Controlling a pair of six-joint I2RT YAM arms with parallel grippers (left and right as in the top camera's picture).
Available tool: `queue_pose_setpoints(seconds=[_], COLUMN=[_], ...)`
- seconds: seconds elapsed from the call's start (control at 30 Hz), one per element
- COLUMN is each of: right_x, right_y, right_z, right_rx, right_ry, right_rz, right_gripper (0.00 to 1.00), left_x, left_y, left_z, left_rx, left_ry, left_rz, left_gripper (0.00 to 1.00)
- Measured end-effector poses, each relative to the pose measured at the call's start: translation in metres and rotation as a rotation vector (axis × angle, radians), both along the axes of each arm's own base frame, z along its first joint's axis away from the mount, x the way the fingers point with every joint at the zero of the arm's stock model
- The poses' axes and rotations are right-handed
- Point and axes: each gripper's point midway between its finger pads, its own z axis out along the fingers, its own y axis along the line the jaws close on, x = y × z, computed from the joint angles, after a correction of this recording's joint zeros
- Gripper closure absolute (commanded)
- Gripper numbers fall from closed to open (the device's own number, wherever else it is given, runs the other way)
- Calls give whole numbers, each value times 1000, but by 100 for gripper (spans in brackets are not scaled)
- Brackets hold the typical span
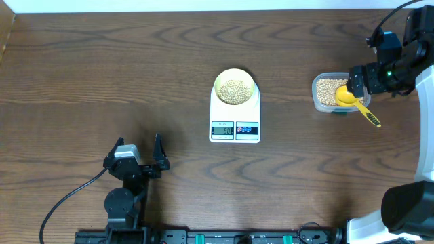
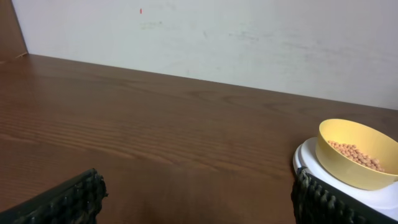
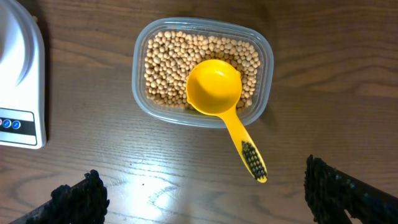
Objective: Scoop item into bowl and weigh 50g on scale
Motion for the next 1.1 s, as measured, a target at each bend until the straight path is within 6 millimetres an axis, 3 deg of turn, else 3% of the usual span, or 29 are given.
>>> queue_pose_setpoints(seconds=[0.77, 0.93, 1.1], right_x=[1, 29, 38], right_y=[0, 5, 19], right_z=[0, 17, 34], right_rx=[-1, 16, 50], right_ry=[-5, -199, -454], right_rz=[0, 24, 78], right_gripper=[1, 1, 1], left_x=[0, 0, 0], left_y=[0, 0, 0], left_z=[0, 0, 1], left_rx=[0, 0, 0], left_ry=[0, 0, 0], left_rz=[0, 0, 0], left_gripper=[2, 2, 2])
